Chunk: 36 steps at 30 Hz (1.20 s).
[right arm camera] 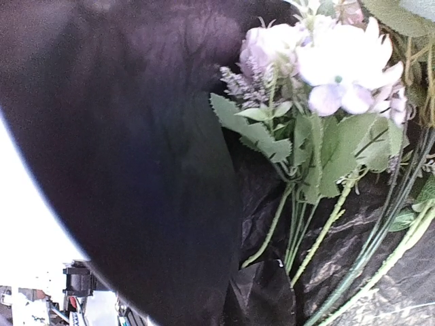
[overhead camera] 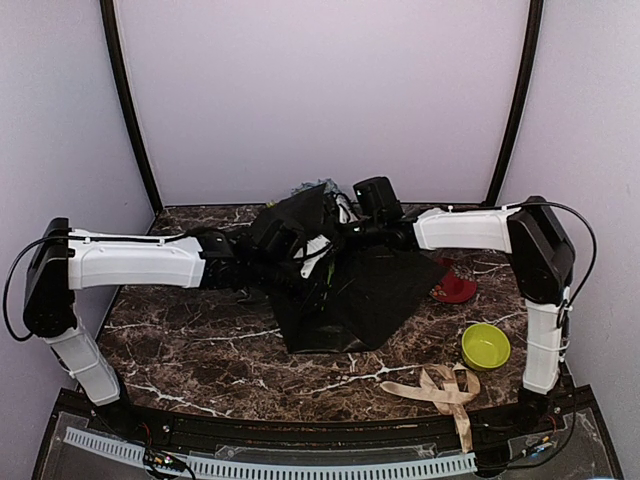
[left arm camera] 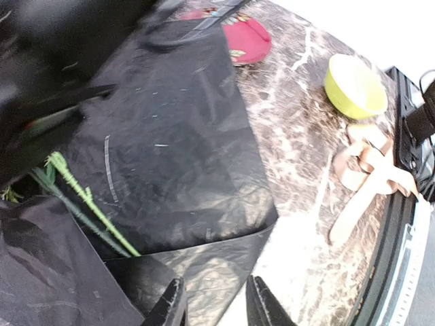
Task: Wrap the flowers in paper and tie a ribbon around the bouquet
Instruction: Fold the left corner of the flattened wrapping paper at the center of the board, then press the fold line on the 2/3-folded wrapping paper.
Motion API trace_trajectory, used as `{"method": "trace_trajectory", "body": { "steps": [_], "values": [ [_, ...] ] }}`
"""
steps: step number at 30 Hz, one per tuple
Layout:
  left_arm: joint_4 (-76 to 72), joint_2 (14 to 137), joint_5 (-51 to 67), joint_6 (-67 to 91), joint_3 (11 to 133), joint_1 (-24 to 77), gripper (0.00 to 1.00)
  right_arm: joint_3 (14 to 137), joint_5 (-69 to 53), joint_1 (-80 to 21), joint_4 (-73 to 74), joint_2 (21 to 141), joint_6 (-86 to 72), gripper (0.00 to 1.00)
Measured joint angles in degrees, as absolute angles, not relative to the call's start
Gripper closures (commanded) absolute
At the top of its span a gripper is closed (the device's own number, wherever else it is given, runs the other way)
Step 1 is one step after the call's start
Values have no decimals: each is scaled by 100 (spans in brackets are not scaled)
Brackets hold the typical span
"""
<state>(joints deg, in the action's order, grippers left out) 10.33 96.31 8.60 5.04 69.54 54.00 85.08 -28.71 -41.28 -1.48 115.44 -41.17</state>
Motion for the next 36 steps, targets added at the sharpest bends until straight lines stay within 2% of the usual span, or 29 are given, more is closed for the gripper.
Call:
{"method": "trace_trajectory", "body": {
  "steps": [16, 24, 31, 36],
  "values": [
    [2386, 11421, -167, -110, 8248, 5970, 70, 8788, -2993, -3948, 447, 11723, -3566, 100],
    [2613, 11625, -263, -246, 8337, 6139, 72, 8840, -3006, -3809, 569, 11760, -3411, 100],
    [2578, 11616, 281, -379, 8359, 6178, 63, 8812, -3009, -3636, 580, 11961, -3345, 100],
    [2200, 11146, 991, -471, 8125, 6270, 61, 8807, -3017, -3575, 537, 12169, -3334, 100]
  ]
}}
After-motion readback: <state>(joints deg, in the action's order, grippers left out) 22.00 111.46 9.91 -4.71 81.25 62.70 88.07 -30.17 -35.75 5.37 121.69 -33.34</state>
